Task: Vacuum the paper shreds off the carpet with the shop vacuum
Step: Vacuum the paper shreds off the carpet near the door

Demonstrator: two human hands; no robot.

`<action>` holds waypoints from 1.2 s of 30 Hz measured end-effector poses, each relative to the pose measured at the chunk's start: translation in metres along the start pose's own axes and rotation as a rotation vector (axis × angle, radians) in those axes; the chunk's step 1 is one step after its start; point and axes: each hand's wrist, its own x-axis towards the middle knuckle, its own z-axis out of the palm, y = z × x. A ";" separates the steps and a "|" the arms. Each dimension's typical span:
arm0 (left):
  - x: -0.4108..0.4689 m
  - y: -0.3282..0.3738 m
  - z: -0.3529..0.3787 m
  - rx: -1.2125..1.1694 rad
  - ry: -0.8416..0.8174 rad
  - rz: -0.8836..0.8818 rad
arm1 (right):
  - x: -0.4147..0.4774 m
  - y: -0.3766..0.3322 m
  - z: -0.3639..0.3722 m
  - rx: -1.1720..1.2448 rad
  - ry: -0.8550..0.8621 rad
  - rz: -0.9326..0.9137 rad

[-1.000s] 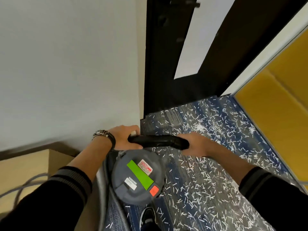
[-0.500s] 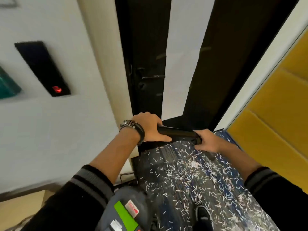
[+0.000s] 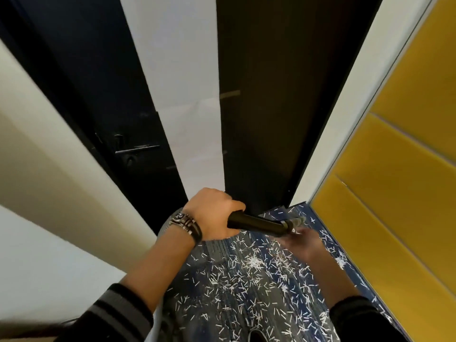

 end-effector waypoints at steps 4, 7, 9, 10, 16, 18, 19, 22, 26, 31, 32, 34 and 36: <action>0.049 0.021 0.006 0.069 -0.026 0.100 | 0.036 -0.041 0.004 -0.114 0.126 0.009; 0.074 0.023 0.016 -0.005 -0.016 0.085 | 0.051 -0.061 0.011 -0.262 0.206 -0.038; 0.083 0.021 0.025 -0.166 0.018 -0.009 | 0.062 -0.077 0.013 -0.268 0.243 -0.051; 0.084 0.021 0.031 -0.264 0.045 -0.083 | 0.068 -0.084 0.013 -0.262 0.245 -0.052; 0.095 0.025 0.065 -0.521 0.084 -0.290 | 0.093 -0.098 0.021 -0.206 0.224 -0.113; 0.100 0.025 0.070 -0.520 0.077 -0.296 | 0.103 -0.101 0.022 -0.182 0.250 -0.114; 0.104 0.025 0.072 -0.515 0.070 -0.299 | 0.106 -0.103 0.022 -0.165 0.256 -0.103; 0.116 0.024 0.077 -0.487 0.053 -0.297 | 0.120 -0.105 0.018 -0.144 0.278 -0.081; 0.121 0.025 0.088 -0.444 -0.027 -0.273 | 0.127 -0.097 0.012 -0.196 0.288 -0.028; 0.126 0.028 0.089 -0.297 -0.124 -0.080 | 0.128 -0.100 0.000 -0.550 0.371 0.104; 0.129 0.028 0.086 -0.252 -0.119 -0.037 | 0.129 -0.101 -0.001 -0.589 0.370 0.109; 0.136 0.028 0.079 -0.195 -0.112 0.030 | 0.128 -0.100 -0.002 -0.593 0.368 0.099; 0.138 0.024 0.074 -0.185 -0.113 0.056 | 0.130 -0.100 -0.004 -0.600 0.367 0.131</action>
